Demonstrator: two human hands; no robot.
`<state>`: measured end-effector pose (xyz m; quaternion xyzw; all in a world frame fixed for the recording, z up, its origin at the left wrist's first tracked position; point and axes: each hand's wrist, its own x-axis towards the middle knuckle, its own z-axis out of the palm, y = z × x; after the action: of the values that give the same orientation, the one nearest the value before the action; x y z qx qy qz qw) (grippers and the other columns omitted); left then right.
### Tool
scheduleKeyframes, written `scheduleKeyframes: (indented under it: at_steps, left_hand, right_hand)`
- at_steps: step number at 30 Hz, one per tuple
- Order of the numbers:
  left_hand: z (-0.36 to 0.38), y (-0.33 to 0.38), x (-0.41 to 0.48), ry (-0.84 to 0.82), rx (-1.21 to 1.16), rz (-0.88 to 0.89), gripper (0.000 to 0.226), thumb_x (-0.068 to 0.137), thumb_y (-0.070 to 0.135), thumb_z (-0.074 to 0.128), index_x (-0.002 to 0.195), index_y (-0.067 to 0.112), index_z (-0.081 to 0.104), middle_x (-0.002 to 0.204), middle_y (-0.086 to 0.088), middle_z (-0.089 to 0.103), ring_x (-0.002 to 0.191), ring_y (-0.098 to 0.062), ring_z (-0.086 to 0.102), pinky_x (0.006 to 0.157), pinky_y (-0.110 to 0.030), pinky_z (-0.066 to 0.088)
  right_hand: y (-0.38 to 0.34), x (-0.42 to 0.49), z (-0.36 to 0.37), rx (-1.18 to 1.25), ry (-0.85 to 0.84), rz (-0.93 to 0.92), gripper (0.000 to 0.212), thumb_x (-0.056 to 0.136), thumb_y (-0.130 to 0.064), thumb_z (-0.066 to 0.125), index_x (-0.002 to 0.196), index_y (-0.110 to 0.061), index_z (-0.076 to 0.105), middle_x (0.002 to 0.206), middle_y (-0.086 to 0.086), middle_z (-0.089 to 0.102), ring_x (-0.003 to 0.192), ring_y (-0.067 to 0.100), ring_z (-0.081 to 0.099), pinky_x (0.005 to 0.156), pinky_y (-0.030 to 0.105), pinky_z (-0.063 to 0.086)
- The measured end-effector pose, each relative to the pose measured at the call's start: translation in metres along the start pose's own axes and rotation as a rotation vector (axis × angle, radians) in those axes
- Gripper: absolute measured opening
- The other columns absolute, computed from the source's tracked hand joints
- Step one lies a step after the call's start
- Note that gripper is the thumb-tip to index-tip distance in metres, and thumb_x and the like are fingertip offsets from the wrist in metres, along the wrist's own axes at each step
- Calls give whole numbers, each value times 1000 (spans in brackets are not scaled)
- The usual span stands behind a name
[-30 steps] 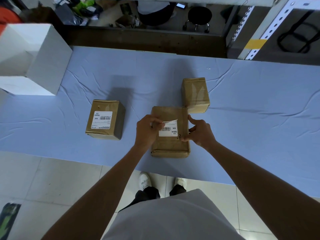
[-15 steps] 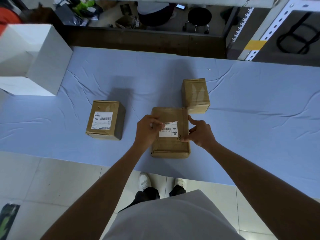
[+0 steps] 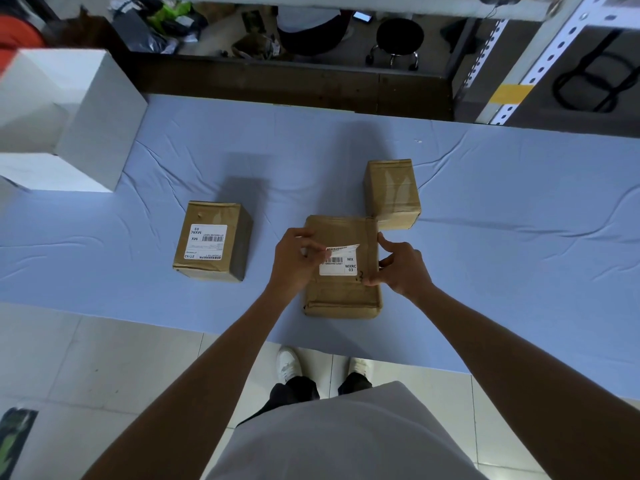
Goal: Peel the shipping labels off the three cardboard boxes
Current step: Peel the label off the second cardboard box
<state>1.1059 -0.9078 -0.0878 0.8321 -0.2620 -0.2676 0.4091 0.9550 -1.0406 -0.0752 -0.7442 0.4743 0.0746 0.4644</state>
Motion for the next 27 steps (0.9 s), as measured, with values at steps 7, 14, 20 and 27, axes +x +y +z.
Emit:
scheduleKeyframes:
  at_steps: [7,14,20,27]
  left_hand:
    - [0,0,-1,-16,-38,-22,12,76,21,77,82,12,71,129,-2,54,105,-8,49,67,8,37]
    - [-1,2,-1,-30,-33,-34,14,76,24,77,83,13,72,131,-1,53,111,-12,51,72,-6,39]
    - [-2,3,-2,-45,-64,-47,11,76,23,77,80,17,69,132,1,52,103,-6,47,64,5,41]
    - [-3,4,-2,-62,-79,-53,12,76,24,77,80,16,70,132,0,53,106,-8,49,76,-7,43]
  right_hand:
    - [-1,1,0,-8,-6,9,107,57,-16,91,147,-21,33,116,15,64,107,24,63,77,24,43]
    - [-1,1,0,-7,3,12,107,56,-16,91,146,-22,34,116,14,64,106,23,63,77,23,43]
    - [-2,0,0,-20,-3,10,107,57,-16,91,147,-22,33,118,15,64,107,24,63,82,25,43]
    - [-3,0,0,-19,1,20,107,57,-15,91,147,-22,33,116,15,65,107,24,63,80,24,41]
